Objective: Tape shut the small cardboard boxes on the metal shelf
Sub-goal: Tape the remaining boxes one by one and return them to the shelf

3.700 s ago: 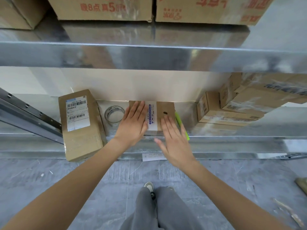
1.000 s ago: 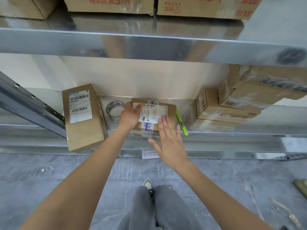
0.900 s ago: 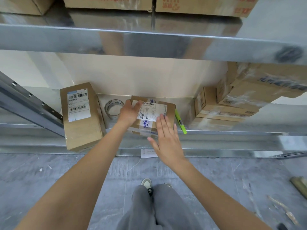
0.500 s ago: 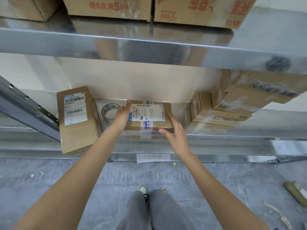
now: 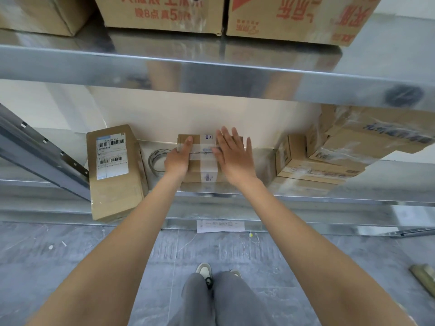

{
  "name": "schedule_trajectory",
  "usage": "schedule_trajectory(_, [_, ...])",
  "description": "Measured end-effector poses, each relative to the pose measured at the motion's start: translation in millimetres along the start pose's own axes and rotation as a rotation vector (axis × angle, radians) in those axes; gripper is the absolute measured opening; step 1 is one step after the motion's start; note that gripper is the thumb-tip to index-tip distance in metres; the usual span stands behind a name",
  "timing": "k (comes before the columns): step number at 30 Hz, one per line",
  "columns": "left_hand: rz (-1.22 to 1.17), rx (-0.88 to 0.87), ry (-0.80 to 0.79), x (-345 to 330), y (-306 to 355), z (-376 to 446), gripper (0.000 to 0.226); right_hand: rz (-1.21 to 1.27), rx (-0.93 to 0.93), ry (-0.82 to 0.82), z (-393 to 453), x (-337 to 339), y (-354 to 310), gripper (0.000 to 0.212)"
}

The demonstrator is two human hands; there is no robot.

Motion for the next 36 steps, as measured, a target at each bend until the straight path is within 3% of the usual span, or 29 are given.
schedule_trajectory(4, [0.054,0.012,-0.033,-1.6,6.8,17.1,0.078,-0.047,-0.052,-0.066,4.4,-8.2,-1.6,0.062])
schedule_trajectory(7, [0.100,0.016,-0.028,-4.1,9.6,20.7,0.080,-0.100,-0.013,-0.021,-24.1,-12.5,-2.9,0.067])
schedule_trajectory(10, [0.077,0.015,-0.026,-5.1,8.4,23.4,0.081,-0.036,0.094,0.021,-73.1,-23.1,-5.4,0.071])
schedule_trajectory(13, [0.019,0.019,-0.049,-4.2,7.3,23.5,0.081,0.175,0.186,0.061,-87.4,-24.9,8.3,0.058])
schedule_trajectory(16, [-0.028,0.033,-0.062,-3.3,7.5,22.6,0.082,0.695,-0.144,0.260,-76.7,-10.2,32.5,0.051])
schedule_trajectory(19, [-0.098,0.050,-0.027,-3.5,6.0,19.2,0.079,1.037,-0.463,0.210,-60.8,-9.2,40.4,0.054])
schedule_trajectory(22, [-0.167,0.020,0.060,-3.2,3.8,13.9,0.061,1.062,-0.453,0.065,-51.2,-15.1,25.5,0.046])
schedule_trajectory(27, [-0.174,0.017,0.119,-3.7,-2.0,-1.8,0.060,1.138,-0.463,0.091,-61.1,-18.1,16.3,0.040])
schedule_trajectory(29, [-0.187,-0.001,0.128,-4.5,-5.6,-14.0,0.054,1.136,-0.451,0.051,-70.7,-16.6,17.7,0.051])
schedule_trajectory(32, [-0.181,-0.025,0.133,-6.1,-18.2,-40.6,0.064,1.110,-0.448,0.027,-90.5,-14.5,24.9,0.057])
schedule_trajectory(36, [-0.146,-0.093,0.173,-7.8,-33.5,-89.3,0.075,1.129,-0.419,0.109,-127.3,-6.6,35.4,0.049])
Point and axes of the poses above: each hand's wrist, its own z-axis towards the middle knuckle, its own x-axis out of the back of the hand, y = z × x, the point moved 3 cm from there along z, towards the middle knuckle, and after that the axes turned 4 degrees about z, right-handed, at the moved point
